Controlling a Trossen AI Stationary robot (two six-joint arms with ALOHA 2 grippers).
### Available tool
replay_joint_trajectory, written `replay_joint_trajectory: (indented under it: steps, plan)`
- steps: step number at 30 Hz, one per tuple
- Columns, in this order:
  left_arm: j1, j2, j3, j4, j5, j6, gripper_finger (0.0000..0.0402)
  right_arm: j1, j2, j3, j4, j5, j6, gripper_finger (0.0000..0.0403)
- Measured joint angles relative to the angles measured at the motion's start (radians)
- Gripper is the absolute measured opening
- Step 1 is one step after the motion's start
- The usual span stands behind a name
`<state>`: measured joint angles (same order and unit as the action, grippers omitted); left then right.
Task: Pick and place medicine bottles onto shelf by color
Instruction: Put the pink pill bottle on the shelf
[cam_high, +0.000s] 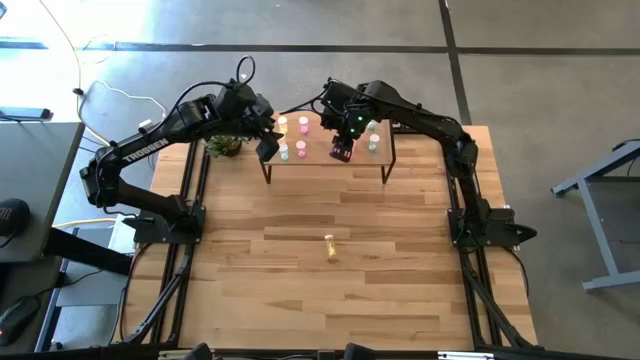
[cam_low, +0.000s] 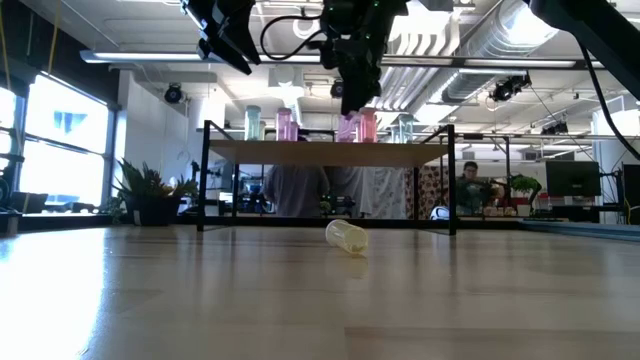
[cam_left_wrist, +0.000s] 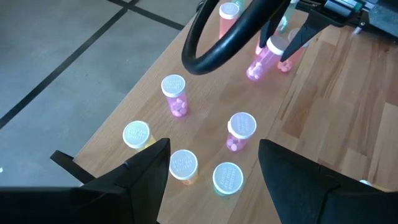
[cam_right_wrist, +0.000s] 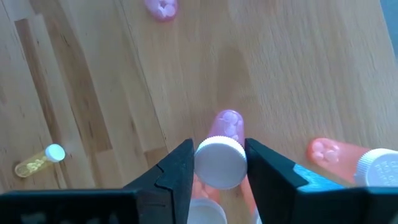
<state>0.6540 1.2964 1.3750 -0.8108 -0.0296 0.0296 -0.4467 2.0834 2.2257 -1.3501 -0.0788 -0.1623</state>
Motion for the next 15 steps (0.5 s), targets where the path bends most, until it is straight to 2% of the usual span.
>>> replay_joint_trajectory:
  steps: [15]
  plan:
    - [0.0, 0.0, 0.0, 0.0, 0.0, 0.0, 0.0236, 0.0, 0.0, 0.0, 0.039, 0.001, 0.004, 0.0162]
